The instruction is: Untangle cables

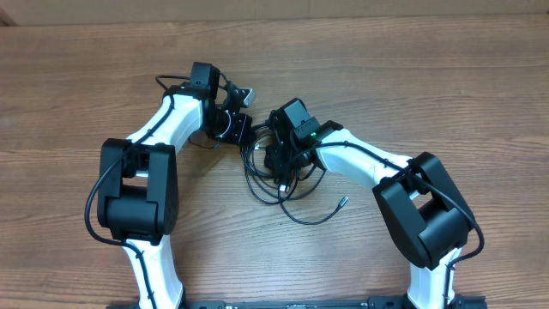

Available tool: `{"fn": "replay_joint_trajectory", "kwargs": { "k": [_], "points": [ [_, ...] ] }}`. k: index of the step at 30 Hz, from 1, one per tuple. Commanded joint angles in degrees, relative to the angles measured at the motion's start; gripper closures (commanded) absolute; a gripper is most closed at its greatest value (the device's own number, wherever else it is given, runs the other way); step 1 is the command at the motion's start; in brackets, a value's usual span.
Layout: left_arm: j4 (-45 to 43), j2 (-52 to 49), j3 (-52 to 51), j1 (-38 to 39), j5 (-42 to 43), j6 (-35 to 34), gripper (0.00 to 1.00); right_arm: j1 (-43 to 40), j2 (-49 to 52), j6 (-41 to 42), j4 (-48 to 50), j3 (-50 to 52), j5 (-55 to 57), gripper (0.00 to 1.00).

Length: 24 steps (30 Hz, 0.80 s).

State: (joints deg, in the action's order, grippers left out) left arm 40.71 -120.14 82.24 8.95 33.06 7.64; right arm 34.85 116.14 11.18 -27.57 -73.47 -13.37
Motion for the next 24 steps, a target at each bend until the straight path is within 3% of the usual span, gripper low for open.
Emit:
{"fn": "replay_joint_trajectory", "kwargs": {
  "k": [1,11,16,18,24],
  "points": [
    [-0.07,-0.70,0.74,-0.26,1.51,0.04,0.94,-0.31,1.05,0.81,0.07,0.76,0.24,0.68],
    [-0.07,-0.70,0.74,-0.26,1.51,0.04,0.94,-0.31,1.05,0.83,0.09,0.76,0.24,0.74],
    [-0.07,-0.70,0.74,-0.26,1.51,0.04,0.94,-0.31,1.05,0.83,0.11,0.76,0.24,0.86],
    [-0.09,-0.70,0.74,-0.26,1.51,0.04,0.94,-0.31,1.05,1.07,0.13,0.76,0.22,0.96],
    [-0.09,-0.70,0.74,-0.26,1.53,0.04,0.95,-0.48,0.87,1.46,0.00,0.52,-0.26,0.96]
  ]
}}
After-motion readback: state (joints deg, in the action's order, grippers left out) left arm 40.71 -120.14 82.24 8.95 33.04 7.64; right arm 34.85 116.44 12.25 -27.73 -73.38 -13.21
